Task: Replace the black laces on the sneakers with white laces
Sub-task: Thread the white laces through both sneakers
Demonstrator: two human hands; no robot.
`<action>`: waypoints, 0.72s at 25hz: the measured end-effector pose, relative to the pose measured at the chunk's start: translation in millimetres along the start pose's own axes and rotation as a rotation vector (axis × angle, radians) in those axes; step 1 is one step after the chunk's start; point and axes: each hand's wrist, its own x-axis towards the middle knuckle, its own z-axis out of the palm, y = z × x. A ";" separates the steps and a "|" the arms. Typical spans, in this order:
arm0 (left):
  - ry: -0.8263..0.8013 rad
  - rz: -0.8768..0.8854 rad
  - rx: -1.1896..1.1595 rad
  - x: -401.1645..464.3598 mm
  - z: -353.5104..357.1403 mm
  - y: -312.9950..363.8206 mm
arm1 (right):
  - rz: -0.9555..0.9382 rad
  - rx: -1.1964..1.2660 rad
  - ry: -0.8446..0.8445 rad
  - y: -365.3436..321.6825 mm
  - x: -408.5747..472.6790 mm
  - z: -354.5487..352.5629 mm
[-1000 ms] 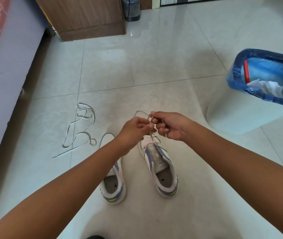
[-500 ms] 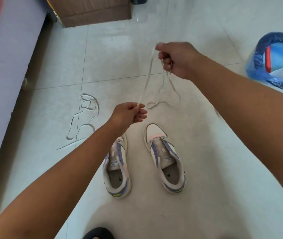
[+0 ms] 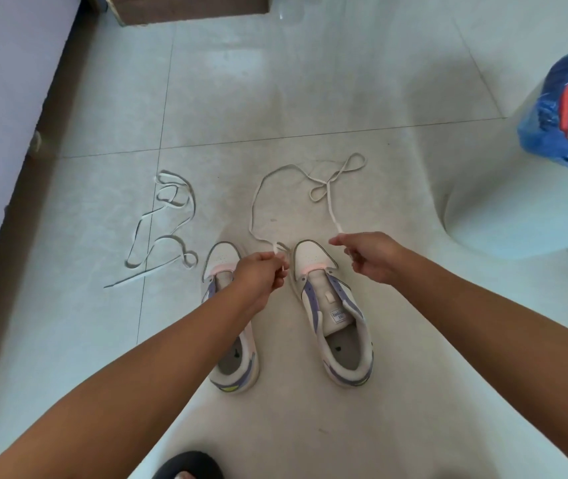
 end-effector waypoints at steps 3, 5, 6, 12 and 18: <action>-0.026 -0.026 -0.066 -4.1 1.2 -6.7 | -0.065 -0.006 -0.104 11.8 -2.7 -6.0; -0.018 -0.031 -0.093 -3.8 -0.6 -9.0 | -0.105 0.010 -0.159 17.4 -5.0 -7.1; -0.016 -0.026 -0.086 -3.4 -1.1 -10.6 | -0.132 -0.039 -0.152 18.8 -6.3 -7.1; -0.008 0.090 0.104 -7.5 4.5 -20.8 | -0.260 -0.154 -0.036 21.4 -8.3 -4.6; 0.075 0.197 0.215 -7.8 6.9 -29.6 | -0.348 -0.201 0.017 33.0 -13.9 -2.4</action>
